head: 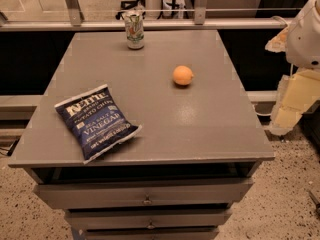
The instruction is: Pick orange
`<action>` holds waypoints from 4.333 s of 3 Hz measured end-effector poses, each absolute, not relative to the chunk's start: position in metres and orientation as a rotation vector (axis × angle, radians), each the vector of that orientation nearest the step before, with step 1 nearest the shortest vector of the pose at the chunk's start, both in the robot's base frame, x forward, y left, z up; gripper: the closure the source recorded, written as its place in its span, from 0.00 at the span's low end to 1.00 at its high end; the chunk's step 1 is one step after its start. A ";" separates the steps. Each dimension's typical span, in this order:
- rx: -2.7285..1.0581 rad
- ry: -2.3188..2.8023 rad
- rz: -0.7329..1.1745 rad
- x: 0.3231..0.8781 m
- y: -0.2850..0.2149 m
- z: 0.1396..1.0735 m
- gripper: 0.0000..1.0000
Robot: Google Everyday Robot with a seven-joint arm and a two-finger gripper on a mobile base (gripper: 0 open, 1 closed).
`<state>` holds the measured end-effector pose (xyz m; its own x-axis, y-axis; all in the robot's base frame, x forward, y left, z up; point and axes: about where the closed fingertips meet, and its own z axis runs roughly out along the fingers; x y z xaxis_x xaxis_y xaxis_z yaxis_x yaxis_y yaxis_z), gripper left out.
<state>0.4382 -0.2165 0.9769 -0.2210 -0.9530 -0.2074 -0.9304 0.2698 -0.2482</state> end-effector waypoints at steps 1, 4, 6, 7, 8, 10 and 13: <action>-1.718 2.219 -0.104 0.440 -0.215 0.977 0.00; -1.607 2.017 0.058 0.550 -0.166 0.918 0.00; -1.466 1.959 0.213 0.624 -0.121 0.886 0.00; -1.400 1.953 0.311 0.652 -0.095 0.871 0.00; -1.368 1.963 0.362 0.662 -0.087 0.860 0.00; -1.316 1.957 0.443 0.666 -0.086 0.849 0.42; -1.244 1.748 0.725 0.652 -0.072 0.898 1.00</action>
Offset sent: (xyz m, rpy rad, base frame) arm 0.0584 0.0130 -0.0330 0.1270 -0.0841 0.0352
